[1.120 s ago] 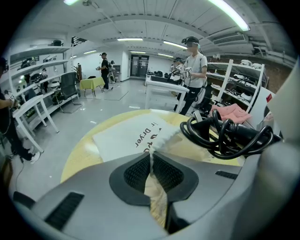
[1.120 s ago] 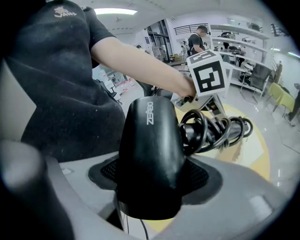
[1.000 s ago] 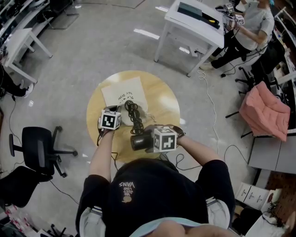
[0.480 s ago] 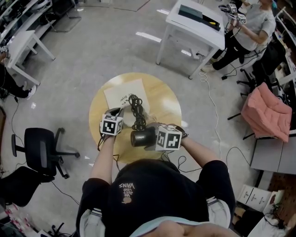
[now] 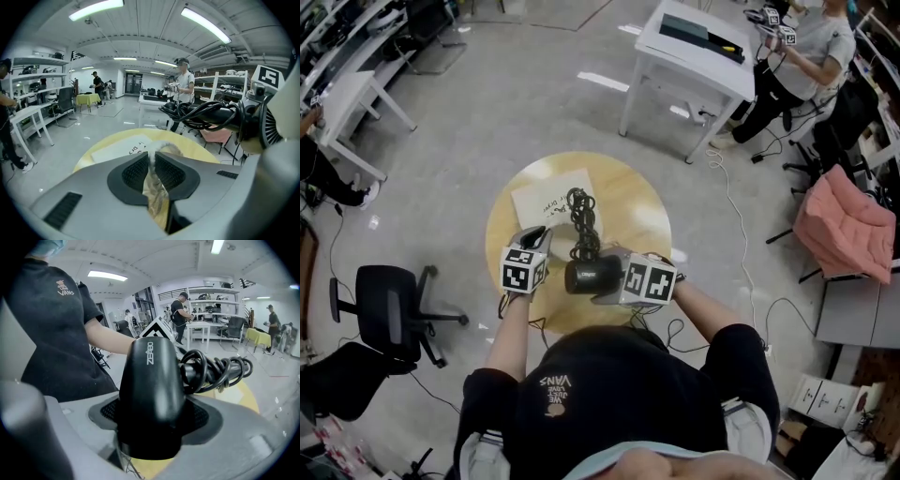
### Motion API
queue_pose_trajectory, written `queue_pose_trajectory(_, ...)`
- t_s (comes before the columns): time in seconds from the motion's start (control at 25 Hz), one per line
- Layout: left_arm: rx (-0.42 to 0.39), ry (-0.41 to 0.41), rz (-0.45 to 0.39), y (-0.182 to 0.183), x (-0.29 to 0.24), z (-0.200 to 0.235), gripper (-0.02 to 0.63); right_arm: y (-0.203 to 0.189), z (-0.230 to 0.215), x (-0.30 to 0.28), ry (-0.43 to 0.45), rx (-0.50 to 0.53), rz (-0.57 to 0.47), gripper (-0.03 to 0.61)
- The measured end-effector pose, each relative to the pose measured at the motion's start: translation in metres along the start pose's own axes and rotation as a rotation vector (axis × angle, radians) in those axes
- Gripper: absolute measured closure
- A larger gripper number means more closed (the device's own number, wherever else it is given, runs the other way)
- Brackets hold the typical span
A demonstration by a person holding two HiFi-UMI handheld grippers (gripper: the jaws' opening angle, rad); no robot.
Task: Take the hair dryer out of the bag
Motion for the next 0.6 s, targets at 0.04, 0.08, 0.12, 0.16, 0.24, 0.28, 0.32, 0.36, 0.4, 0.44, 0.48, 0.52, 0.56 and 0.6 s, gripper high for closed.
queue_pose_trajectory(0.04,0.0,0.002,-0.011,0.001,0.004,-0.001,0.554,0.001,0.0,0.001,-0.005,-0.004,-0.008,0.227)
queue_pose_trajectory(0.08,0.001,0.0,-0.021,0.001,0.007,-0.002,0.554,0.001,0.0,0.001,-0.009,-0.008,-0.014,0.227)
queue_pose_trajectory(0.12,0.003,-0.007,-0.031,0.001,0.009,-0.004,0.554,0.001,-0.001,0.002,-0.014,-0.013,-0.02,0.227)
queue_pose_trajectory(0.16,0.006,-0.018,-0.044,0.001,0.012,-0.006,0.552,0.001,-0.001,0.002,-0.019,-0.019,-0.026,0.227)
queue_pose_trajectory(0.24,0.017,-0.043,-0.078,0.003,0.017,-0.009,0.551,0.002,-0.002,0.003,-0.027,-0.034,-0.036,0.227)
queue_pose_trajectory(0.28,0.021,-0.054,-0.095,0.004,0.021,-0.011,0.551,0.003,-0.002,0.003,-0.029,-0.041,-0.04,0.227)
queue_pose_trajectory(0.32,0.025,-0.064,-0.107,0.006,0.024,-0.012,0.547,0.004,-0.002,0.004,-0.03,-0.048,-0.045,0.227)
queue_pose_trajectory(0.36,0.025,-0.071,-0.112,0.007,0.026,-0.013,0.527,0.005,-0.002,0.004,-0.032,-0.054,-0.051,0.227)
queue_pose_trajectory(0.4,0.023,-0.075,-0.113,0.009,0.028,-0.014,0.512,0.007,-0.003,0.005,-0.035,-0.058,-0.057,0.227)
queue_pose_trajectory(0.44,0.018,-0.074,-0.115,0.01,0.03,-0.015,0.512,0.008,-0.003,0.006,-0.039,-0.061,-0.063,0.227)
queue_pose_trajectory(0.48,0.012,-0.071,-0.12,0.011,0.032,-0.015,0.512,0.009,-0.004,0.006,-0.044,-0.063,-0.07,0.227)
queue_pose_trajectory(0.52,0.008,-0.067,-0.128,0.011,0.034,-0.015,0.512,0.01,-0.004,0.006,-0.048,-0.066,-0.077,0.227)
queue_pose_trajectory(0.56,0.006,-0.064,-0.139,0.012,0.037,-0.015,0.512,0.011,-0.004,0.005,-0.052,-0.07,-0.085,0.227)
queue_pose_trajectory(0.6,0.004,-0.061,-0.152,0.013,0.04,-0.016,0.512,0.012,-0.003,0.005,-0.056,-0.075,-0.094,0.227)
Point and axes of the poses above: the fingertips, and each gripper's own axes: x backward along the fingers, z to its left, y out of its top, the point moved 2 cm from there along x, backward along the fingers, and after that the axes turned 6 degrees about -y, right-handed, at the moved point
